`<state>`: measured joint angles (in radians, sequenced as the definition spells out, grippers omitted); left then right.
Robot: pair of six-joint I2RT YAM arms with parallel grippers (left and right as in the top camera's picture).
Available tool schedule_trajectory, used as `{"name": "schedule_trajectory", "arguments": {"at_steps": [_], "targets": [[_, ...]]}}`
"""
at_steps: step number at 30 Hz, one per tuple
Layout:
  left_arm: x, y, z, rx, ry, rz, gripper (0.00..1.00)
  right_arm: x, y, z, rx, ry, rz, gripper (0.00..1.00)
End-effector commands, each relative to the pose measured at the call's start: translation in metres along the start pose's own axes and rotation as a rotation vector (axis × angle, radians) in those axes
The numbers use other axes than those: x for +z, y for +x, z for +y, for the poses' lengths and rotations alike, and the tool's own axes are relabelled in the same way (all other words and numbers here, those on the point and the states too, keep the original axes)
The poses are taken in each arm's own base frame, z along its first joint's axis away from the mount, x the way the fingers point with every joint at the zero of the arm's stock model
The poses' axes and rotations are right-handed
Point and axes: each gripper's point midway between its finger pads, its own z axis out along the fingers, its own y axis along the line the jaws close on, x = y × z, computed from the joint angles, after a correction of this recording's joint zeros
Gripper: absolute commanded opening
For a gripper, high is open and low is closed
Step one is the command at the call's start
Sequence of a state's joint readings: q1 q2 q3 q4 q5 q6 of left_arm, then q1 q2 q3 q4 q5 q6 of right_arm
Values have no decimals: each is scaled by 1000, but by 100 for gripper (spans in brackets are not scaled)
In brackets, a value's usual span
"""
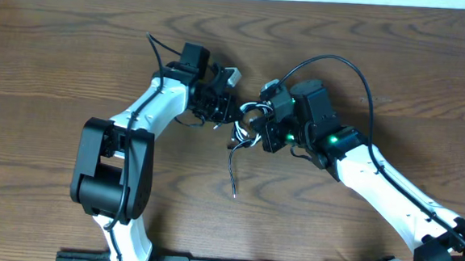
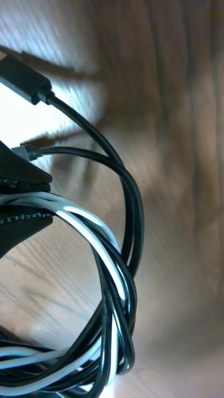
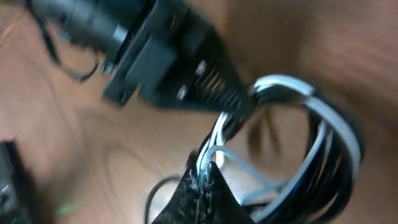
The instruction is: Untangle cables
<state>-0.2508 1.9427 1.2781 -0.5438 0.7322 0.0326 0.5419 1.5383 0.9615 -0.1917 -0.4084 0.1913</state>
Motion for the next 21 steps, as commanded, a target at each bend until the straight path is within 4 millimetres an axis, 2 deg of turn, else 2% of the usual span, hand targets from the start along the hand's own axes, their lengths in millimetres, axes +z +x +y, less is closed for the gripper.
{"name": "schedule_trajectory", "arguments": {"at_steps": [1,7,16,21], "targets": [[-1,-3,-27,75,46,-5,8,2,-6,-18,38,104,-40,1],[7,1,-40,107,61,14,7,11,-14,-21,109,95,-76,1],[10,3,-44,115,67,21,7,48,-3,-41,202,105,-69,1],[10,3,-44,116,67,21,8,51,6,-55,211,173,-49,1]]}}
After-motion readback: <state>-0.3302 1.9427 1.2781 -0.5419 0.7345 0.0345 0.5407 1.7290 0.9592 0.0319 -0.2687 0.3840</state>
